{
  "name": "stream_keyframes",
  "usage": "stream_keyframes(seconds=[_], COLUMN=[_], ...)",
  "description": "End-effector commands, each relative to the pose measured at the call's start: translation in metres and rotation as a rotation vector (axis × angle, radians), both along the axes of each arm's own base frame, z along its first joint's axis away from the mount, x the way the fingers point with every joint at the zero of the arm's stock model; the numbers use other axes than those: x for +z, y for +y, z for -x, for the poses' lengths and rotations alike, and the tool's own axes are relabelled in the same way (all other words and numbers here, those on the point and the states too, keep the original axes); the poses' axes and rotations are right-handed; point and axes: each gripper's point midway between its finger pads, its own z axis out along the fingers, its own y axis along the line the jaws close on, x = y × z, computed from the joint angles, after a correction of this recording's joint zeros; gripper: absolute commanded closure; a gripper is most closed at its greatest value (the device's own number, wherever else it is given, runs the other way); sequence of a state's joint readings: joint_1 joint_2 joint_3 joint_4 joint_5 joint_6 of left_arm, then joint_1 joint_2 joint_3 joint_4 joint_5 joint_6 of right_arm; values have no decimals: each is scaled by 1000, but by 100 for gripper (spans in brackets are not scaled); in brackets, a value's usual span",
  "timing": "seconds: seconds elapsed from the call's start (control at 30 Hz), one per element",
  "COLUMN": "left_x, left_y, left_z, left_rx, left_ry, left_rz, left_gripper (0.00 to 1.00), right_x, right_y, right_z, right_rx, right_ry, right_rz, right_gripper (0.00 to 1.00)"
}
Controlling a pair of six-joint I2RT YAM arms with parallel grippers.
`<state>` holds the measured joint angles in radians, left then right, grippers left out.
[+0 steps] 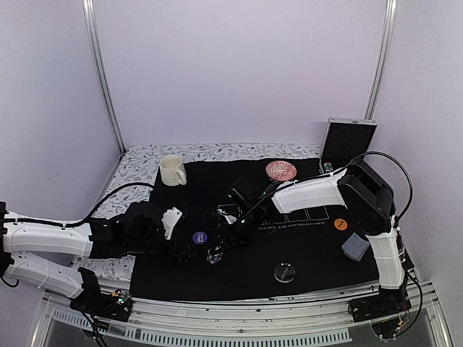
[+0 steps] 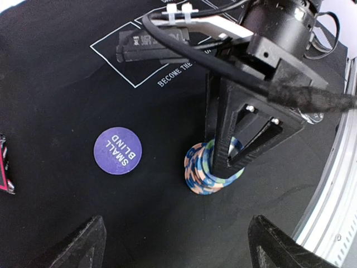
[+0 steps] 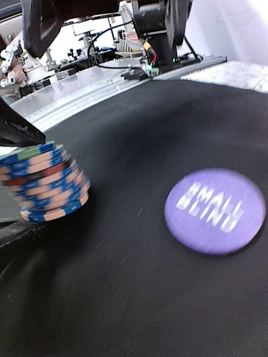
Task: Distribute texas hold em gaming equipment
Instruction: Place the poker chips pile in the small blind area.
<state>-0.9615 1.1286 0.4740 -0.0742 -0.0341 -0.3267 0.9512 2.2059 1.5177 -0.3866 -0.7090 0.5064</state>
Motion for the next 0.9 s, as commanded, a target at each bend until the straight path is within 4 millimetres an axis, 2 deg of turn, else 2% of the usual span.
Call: stream_keyframes(seconds=[0.0, 0.3, 0.43, 0.57, 0.67, 0.73, 0.87], left_x=[1, 3, 1, -1, -3, -2, 6], left_y=[-5, -6, -6, -11, -12, -14, -18], left_z=[3, 2, 3, 5, 7, 7, 10], left_rx=[-28, -32, -38, -60, -70, -77, -104], left_ry=[-16, -22, -17, 0, 7, 8, 4], left_rz=[6, 2, -3, -4, -7, -4, 19], left_gripper=[9, 9, 8, 5, 4, 4, 2], right_x=[-5, -7, -4, 0, 2, 5, 22], right_y=[-10, -9, -8, -7, -6, -6, -3], right_z=[-4, -6, -8, -11, -12, -13, -18], right_rx=[-26, -34, -31, -28, -23, -19, -15], right_ry=[7, 10, -4, -22, -30, -40, -78], right_rz=[38, 49, 51, 50, 49, 45, 20], right_gripper=[54, 52, 46, 35, 22, 0, 1])
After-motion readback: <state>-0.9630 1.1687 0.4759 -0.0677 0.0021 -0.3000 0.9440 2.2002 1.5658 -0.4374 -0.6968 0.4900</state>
